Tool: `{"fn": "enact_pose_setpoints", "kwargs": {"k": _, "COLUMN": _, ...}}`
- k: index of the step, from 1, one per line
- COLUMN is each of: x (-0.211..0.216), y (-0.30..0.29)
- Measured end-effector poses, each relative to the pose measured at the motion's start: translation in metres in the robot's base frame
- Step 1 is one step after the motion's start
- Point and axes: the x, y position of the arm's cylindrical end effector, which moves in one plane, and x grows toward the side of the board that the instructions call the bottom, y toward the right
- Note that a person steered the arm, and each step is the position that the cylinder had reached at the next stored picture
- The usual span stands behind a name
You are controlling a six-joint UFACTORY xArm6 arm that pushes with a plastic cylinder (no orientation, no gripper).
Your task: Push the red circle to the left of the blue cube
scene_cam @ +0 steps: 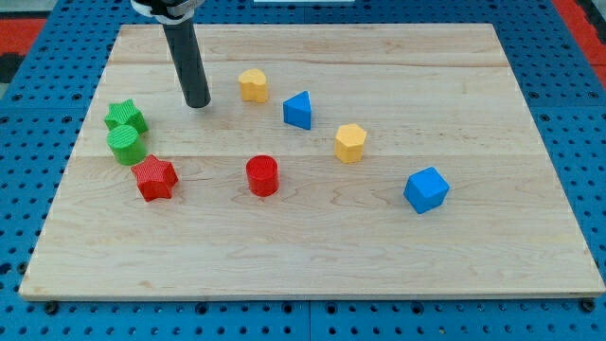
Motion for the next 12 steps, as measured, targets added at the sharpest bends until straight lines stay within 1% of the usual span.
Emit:
{"fn": "enact_pose_setpoints", "kwargs": {"k": 1, "x": 0.0, "y": -0.001}}
{"fn": "enact_pose_setpoints", "kwargs": {"k": 2, "x": 0.0, "y": -0.054}}
{"fn": "enact_pose_setpoints", "kwargs": {"k": 3, "x": -0.012, "y": -0.121}}
{"fn": "enact_pose_setpoints", "kwargs": {"k": 4, "x": 0.056, "y": -0.13}}
{"fn": "enact_pose_setpoints", "kwargs": {"k": 5, "x": 0.064, "y": -0.105}}
{"fn": "enact_pose_setpoints", "kwargs": {"k": 6, "x": 0.051, "y": -0.05}}
{"fn": "enact_pose_setpoints", "kwargs": {"k": 7, "x": 0.038, "y": -0.1}}
{"fn": "enact_pose_setpoints", "kwargs": {"k": 8, "x": 0.006, "y": -0.113}}
{"fn": "enact_pose_setpoints", "kwargs": {"k": 9, "x": 0.005, "y": -0.055}}
{"fn": "enact_pose_setpoints", "kwargs": {"k": 10, "x": 0.033, "y": -0.011}}
{"fn": "enact_pose_setpoints", "kwargs": {"k": 11, "x": 0.031, "y": -0.01}}
{"fn": "enact_pose_setpoints", "kwargs": {"k": 12, "x": 0.051, "y": -0.023}}
